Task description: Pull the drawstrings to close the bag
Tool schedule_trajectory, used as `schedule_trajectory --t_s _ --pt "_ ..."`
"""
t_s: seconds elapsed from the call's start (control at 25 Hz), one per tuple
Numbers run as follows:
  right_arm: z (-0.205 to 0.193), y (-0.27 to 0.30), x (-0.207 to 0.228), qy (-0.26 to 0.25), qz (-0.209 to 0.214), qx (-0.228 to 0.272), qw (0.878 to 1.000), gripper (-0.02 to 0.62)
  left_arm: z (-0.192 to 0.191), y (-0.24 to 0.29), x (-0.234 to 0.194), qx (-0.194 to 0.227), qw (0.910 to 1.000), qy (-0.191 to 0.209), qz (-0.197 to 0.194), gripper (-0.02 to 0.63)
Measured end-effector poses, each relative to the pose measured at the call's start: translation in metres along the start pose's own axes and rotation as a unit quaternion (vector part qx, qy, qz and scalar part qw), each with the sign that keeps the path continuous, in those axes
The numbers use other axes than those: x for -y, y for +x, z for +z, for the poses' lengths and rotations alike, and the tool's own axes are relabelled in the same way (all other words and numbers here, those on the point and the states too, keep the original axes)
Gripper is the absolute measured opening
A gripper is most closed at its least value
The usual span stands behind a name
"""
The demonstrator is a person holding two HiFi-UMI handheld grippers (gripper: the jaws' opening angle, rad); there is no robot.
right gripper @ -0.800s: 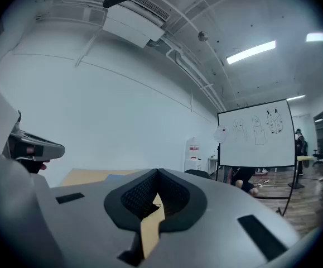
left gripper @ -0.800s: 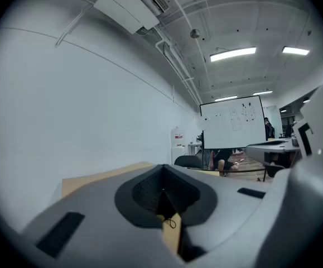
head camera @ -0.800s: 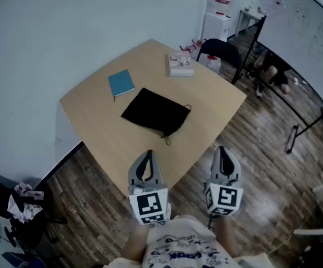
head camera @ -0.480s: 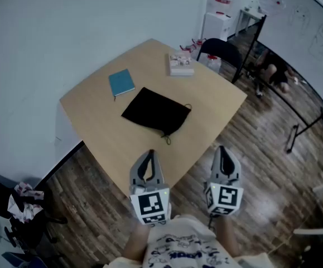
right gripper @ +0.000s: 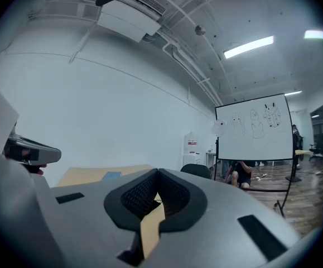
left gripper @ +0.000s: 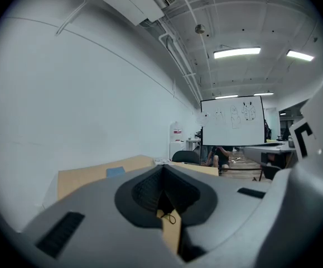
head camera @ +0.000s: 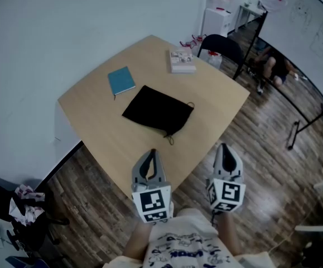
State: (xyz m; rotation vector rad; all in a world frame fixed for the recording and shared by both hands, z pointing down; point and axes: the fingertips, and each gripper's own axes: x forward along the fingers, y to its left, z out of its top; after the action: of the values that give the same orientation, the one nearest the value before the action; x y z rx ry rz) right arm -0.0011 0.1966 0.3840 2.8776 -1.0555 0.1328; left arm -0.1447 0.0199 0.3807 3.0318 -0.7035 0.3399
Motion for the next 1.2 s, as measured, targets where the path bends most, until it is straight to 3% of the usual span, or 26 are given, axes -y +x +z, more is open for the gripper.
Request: schedule_trajectory --t_s 0.52,0.76,0.96,1.2 --pt "-0.025 0.090 0.014 -0.009 0.024 -0.044 0.999 0.002 -0.042 0.074 -0.012 -0.075 0.9968 -0.006 0.026 0.000" --pt "-0.040 0.188 0.024 -0.034 0.118 -0.075 0.990 0.002 -0.061 0.120 -0.008 -0.120 0.9867 -0.035 0.104 0.000" --pt "-0.068 0.270 0.027 -0.065 0.198 -0.132 0.969 0.002 -0.087 0.153 -0.005 -0.174 0.9688 -0.072 0.162 0.000" --pt "-0.112 0.333 0.021 -0.149 0.317 -0.190 0.917 0.002 -0.130 0.166 0.012 -0.246 0.9343 -0.134 0.221 0.000"
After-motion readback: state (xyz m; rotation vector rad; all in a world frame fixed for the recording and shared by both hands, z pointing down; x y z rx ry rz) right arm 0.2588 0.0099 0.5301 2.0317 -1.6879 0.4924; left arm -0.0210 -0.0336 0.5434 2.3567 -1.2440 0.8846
